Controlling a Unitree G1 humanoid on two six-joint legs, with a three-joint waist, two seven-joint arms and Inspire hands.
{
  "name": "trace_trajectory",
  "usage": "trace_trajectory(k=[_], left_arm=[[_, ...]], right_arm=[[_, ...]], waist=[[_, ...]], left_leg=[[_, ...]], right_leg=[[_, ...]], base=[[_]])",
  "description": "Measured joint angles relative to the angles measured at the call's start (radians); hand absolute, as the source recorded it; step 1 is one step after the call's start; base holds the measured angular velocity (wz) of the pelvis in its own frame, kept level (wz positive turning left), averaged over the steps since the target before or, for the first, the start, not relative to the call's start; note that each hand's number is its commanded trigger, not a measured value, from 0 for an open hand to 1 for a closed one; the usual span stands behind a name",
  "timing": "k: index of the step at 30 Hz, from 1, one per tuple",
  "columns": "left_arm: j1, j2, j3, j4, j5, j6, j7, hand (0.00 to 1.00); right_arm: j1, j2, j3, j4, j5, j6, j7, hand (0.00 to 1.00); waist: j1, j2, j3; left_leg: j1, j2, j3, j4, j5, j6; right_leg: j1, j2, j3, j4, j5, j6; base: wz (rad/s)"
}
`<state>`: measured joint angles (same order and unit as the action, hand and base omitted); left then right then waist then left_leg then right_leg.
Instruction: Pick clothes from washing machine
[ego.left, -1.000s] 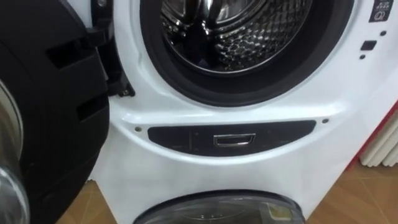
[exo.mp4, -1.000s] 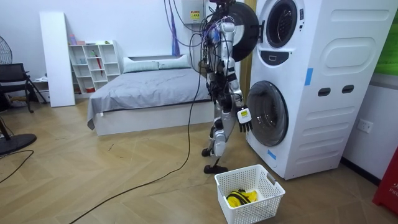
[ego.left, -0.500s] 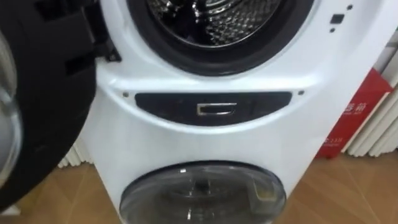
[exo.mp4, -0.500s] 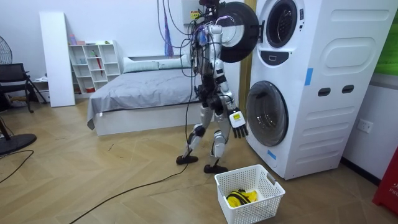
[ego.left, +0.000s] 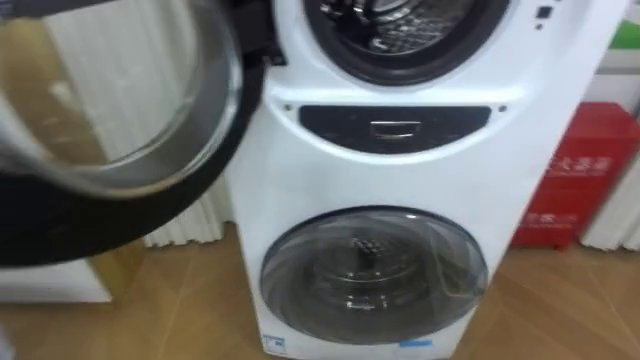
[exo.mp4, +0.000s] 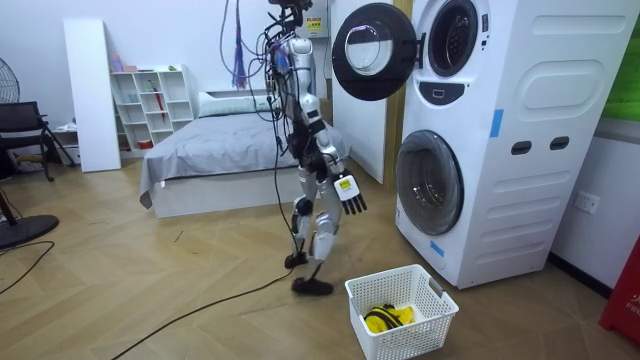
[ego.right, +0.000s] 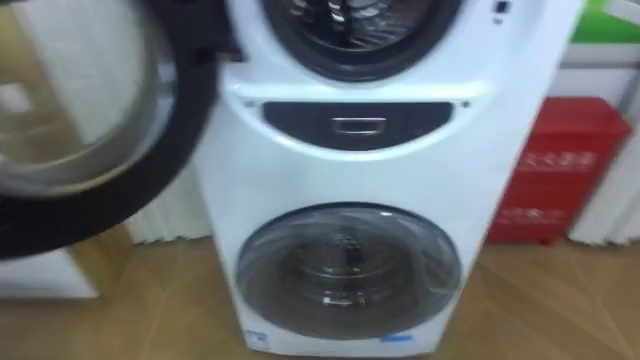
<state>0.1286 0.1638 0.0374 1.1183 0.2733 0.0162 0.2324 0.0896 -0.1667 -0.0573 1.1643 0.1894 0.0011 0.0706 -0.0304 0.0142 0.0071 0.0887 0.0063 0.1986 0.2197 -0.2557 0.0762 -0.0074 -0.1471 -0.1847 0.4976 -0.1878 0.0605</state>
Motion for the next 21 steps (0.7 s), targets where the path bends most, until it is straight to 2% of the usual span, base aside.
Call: trace_trajectory(k=[1,2,3,4,5,9,12,13,16,21], left_arm=[[-0.001,0.002,0.025,-0.002,-0.01,0.0,0.004,0.0],[-0.003,0.003,0.036,-0.003,-0.017,-0.001,0.007,0.0],[-0.005,0.003,0.046,-0.003,-0.048,-0.004,0.019,0.0],[-0.004,0.003,0.047,-0.003,-0.063,-0.014,0.027,0.0],[0.002,-0.004,0.047,-0.002,-0.088,-0.026,0.027,0.0],[0.005,-0.021,0.045,-0.001,-0.15,-0.032,0.029,0.0],[0.014,-0.024,0.043,0.001,-0.196,-0.031,0.029,0.0],[0.017,-0.028,0.038,0.002,-0.205,-0.03,0.029,0.0],[0.017,-0.042,0.038,0.002,-0.206,-0.03,0.021,0.0],[0.017,-0.04,0.04,0.005,-0.23,-0.03,-0.001,0.0]], right_arm=[[-0.005,0.005,0.022,0.009,-0.004,0.0,0.005,0.0],[-0.008,0.006,0.039,0.014,-0.005,0.0,0.006,0.0],[-0.011,0.007,0.066,0.025,-0.008,0.0,0.007,0.0],[-0.016,0.007,0.083,0.038,-0.014,-0.001,0.008,0.0],[-0.014,0.005,0.085,0.045,-0.021,0.0,0.007,0.0],[-0.016,0.004,0.085,0.047,-0.021,0.0,0.006,0.0],[-0.018,0.0,0.107,0.043,-0.018,0.0,0.005,0.0],[-0.02,-0.002,0.114,0.043,-0.019,0.0,0.005,0.0],[-0.023,-0.001,0.115,0.043,-0.021,0.0,0.006,0.0],[-0.019,0.004,0.114,0.043,-0.021,0.0,0.009,0.0]], waist=[[0.014,-0.017,-0.0046],[0.015,-0.013,-0.0069],[0.025,-0.024,-0.0086],[0.041,-0.031,-0.0058],[0.041,-0.029,-0.0057],[0.043,-0.021,-0.0075],[0.044,-0.026,-0.0061],[0.042,-0.028,-0.0036],[0.046,-0.026,-0.0035],[0.046,-0.034,-0.005]], left_leg=[[-0.014,-0.002,0.009,0.0,0.009,-0.008],[-0.018,-0.003,0.01,0.0,0.014,-0.013],[-0.026,-0.004,0.018,0.0,0.023,-0.023],[-0.03,-0.002,0.029,0.0,0.029,-0.032],[-0.036,0.003,0.028,0.0,0.035,-0.042],[-0.04,0.026,0.016,0.002,0.048,-0.064],[-0.033,0.036,0.013,-0.001,0.051,-0.076],[-0.03,0.037,0.009,-0.003,0.051,-0.078],[-0.025,0.035,0.009,-0.018,0.054,-0.082],[-0.027,0.026,-0.015,-0.026,0.054,-0.082]], right_leg=[[0.044,0.012,0.017,-0.092,-0.01,0.007],[0.059,0.017,0.018,-0.142,-0.011,0.008],[0.078,0.028,0.018,-0.225,-0.01,0.007],[0.094,0.037,0.019,-0.284,-0.009,0.008],[0.098,0.051,0.018,-0.309,0.006,-0.005],[0.097,0.08,0.021,-0.33,0.014,-0.028],[0.099,0.09,0.018,-0.328,0.004,-0.044],[0.103,0.092,0.017,-0.329,0.003,-0.046],[0.104,0.093,0.017,-0.33,0.001,-0.047],[0.112,0.09,0.009,-0.347,0.002,-0.045]], base=[[-0.27],[-0.33],[-0.41],[-0.42],[-0.3],[-0.07],[-0.01],[0.0],[0.0],[0.05]])
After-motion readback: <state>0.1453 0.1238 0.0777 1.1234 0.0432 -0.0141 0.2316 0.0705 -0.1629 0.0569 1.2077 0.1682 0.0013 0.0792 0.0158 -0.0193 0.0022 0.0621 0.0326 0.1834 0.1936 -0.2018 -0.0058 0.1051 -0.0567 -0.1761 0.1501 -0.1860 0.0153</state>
